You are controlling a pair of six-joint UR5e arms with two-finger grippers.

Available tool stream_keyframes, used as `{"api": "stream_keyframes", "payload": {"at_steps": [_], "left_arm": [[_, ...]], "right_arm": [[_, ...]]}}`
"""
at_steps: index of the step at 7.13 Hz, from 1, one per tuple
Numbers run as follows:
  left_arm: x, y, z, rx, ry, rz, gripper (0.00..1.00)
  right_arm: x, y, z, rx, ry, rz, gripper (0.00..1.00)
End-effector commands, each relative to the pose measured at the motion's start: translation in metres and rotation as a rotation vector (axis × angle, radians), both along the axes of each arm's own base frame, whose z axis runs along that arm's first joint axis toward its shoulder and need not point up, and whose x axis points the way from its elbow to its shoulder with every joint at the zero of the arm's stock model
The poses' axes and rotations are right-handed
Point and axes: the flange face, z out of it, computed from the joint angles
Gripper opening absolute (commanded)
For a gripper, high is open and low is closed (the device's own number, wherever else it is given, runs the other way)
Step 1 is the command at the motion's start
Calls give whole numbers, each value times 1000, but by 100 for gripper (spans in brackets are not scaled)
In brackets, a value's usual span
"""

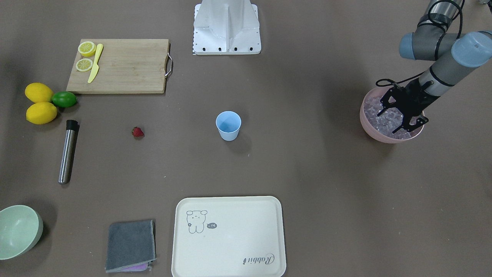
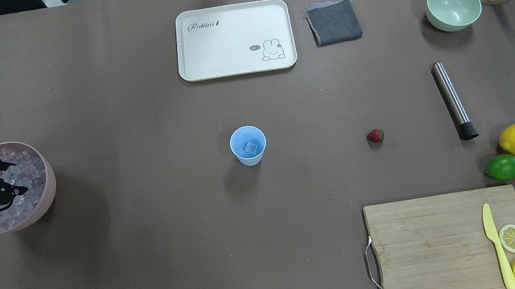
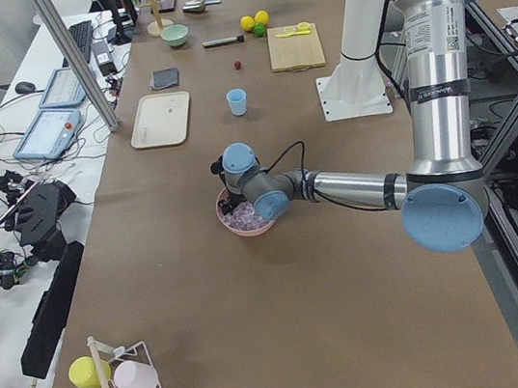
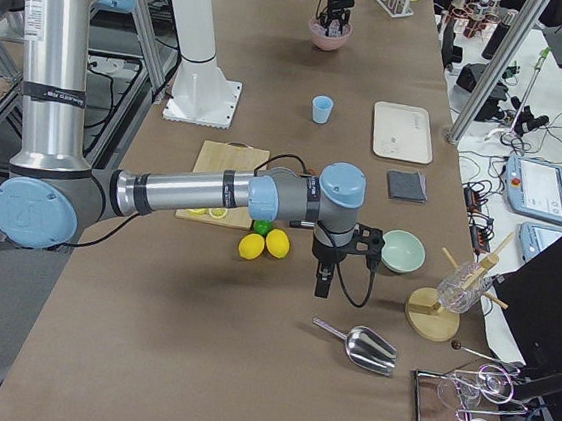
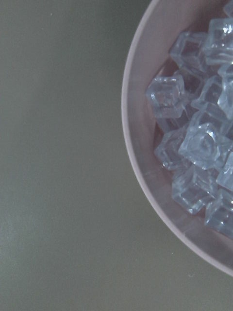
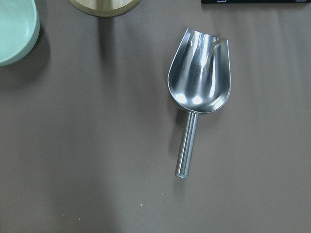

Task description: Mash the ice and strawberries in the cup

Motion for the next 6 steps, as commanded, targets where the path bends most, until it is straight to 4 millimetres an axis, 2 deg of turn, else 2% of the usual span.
{"api": "stream_keyframes", "payload": {"at_steps": [1,2,4,5,6], "left_arm": [[0,1,-3,2,2,1,0],[-2,2,-12,-1,9,2,0],[-11,7,-53,-37,23,22,0],[-19,5,-63,-36,26,13,0],[-20,4,-63,-44,31,15,0]], "right_arm": [[0,0,0,0,0,0,100],[0,0,0,0,0,1,100],[0,-1,-2,3,0,1,100],[0,-2,-4,6,-1,2,100],[0,-5,-6,10,-1,2,100]]}}
